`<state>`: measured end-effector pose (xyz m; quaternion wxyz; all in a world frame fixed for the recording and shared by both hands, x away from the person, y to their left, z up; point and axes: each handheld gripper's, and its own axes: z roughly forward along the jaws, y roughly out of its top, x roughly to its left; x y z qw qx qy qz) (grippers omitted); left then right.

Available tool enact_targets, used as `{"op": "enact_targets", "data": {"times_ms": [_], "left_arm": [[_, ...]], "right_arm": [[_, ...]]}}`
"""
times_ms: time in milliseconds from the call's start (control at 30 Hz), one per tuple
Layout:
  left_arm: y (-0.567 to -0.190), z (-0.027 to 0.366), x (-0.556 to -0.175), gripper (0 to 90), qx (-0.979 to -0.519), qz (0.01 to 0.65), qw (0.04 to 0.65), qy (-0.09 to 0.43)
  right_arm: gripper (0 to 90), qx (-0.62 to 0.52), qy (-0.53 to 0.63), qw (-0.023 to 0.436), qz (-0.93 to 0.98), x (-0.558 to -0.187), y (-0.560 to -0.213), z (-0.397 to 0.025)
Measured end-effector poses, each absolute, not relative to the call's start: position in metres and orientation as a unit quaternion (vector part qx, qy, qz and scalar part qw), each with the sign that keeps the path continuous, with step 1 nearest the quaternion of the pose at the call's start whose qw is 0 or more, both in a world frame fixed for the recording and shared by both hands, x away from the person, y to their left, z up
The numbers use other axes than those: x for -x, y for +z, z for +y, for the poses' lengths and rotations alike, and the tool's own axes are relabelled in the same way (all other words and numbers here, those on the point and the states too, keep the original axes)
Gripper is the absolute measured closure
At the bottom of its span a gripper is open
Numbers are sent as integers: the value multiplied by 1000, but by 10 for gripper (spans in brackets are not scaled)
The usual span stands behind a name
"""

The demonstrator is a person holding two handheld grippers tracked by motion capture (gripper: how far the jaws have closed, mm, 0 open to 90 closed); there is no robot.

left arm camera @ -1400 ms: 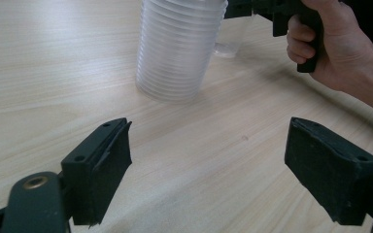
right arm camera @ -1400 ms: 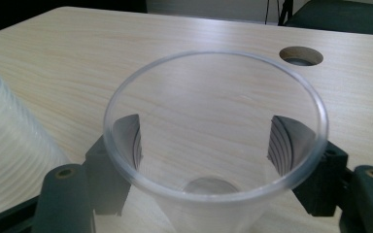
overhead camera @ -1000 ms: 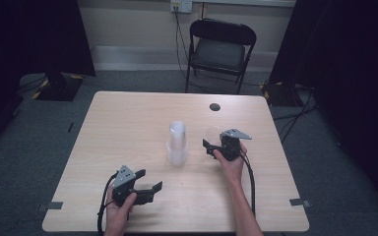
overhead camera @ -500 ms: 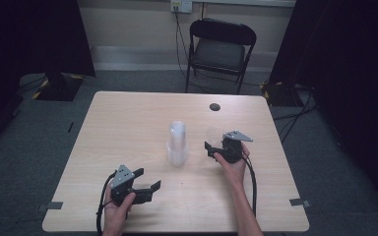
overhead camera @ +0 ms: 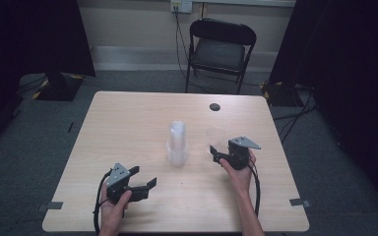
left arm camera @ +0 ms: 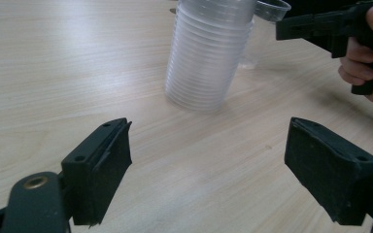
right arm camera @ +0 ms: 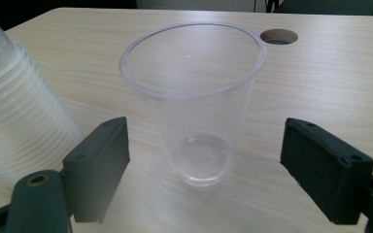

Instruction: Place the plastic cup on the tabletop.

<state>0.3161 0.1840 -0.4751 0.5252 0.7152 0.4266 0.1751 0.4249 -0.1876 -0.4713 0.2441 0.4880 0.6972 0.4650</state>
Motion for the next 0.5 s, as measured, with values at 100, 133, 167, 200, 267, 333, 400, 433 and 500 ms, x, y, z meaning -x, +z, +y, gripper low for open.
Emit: {"op": "enact_targets", "data": {"times_ms": [100, 133, 167, 200, 267, 333, 400, 433, 500], "left_arm": [[-476, 184, -315, 168, -714, 427, 523, 184], [-476, 184, -315, 168, -716, 428, 519, 186], [-476, 184, -315, 168, -716, 428, 519, 186], [-477, 184, -315, 168, -716, 428, 519, 187], [-478, 183, -316, 169, -718, 429, 512, 193], [-478, 183, -315, 170, -718, 430, 511, 194], [-478, 184, -315, 170, -717, 428, 514, 194], [-478, 184, -315, 170, -717, 428, 514, 194], [-479, 184, -314, 170, -716, 430, 515, 194]], "right_arm": [[174, -490, 468, 241, 695, -417, -471, -190], [174, -490, 470, 241, 693, -414, -470, -190], [174, -491, 472, 240, 692, -411, -470, -191], [174, -491, 472, 240, 692, -411, -470, -191], [175, -491, 473, 239, 691, -406, -470, -191], [174, -490, 477, 237, 690, -397, -470, -190], [174, -489, 477, 237, 691, -392, -471, -189], [174, -489, 477, 237, 691, -392, -471, -189], [175, -486, 479, 233, 693, -386, -472, -188]]}}
